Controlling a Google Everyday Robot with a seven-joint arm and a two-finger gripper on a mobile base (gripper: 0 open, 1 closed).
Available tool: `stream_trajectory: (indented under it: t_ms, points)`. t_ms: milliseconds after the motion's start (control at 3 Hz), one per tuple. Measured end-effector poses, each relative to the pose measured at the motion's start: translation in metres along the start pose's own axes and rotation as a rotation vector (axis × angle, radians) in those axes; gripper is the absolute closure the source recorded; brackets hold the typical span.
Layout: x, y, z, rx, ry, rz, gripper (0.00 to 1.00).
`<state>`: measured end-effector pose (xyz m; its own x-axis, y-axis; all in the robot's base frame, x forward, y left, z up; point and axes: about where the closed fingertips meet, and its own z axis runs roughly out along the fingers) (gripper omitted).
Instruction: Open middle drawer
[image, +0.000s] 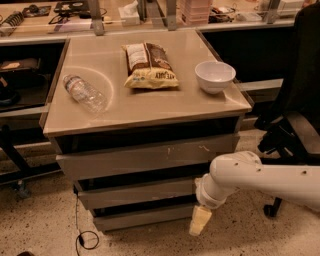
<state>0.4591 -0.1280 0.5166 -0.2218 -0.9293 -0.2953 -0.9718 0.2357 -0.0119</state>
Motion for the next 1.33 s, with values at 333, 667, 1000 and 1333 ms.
stream_trajectory:
  t_ms: [333, 667, 1000, 1333]
  points:
    - [-0.002, -0.018, 0.022, -0.011, -0.030, 0.022, 0.00]
    - [-0.004, -0.035, 0.036, -0.011, -0.050, 0.032, 0.00]
    - [-0.005, -0.045, 0.047, -0.011, -0.069, 0.043, 0.00]
    - [-0.006, -0.054, 0.056, -0.007, -0.095, 0.051, 0.00]
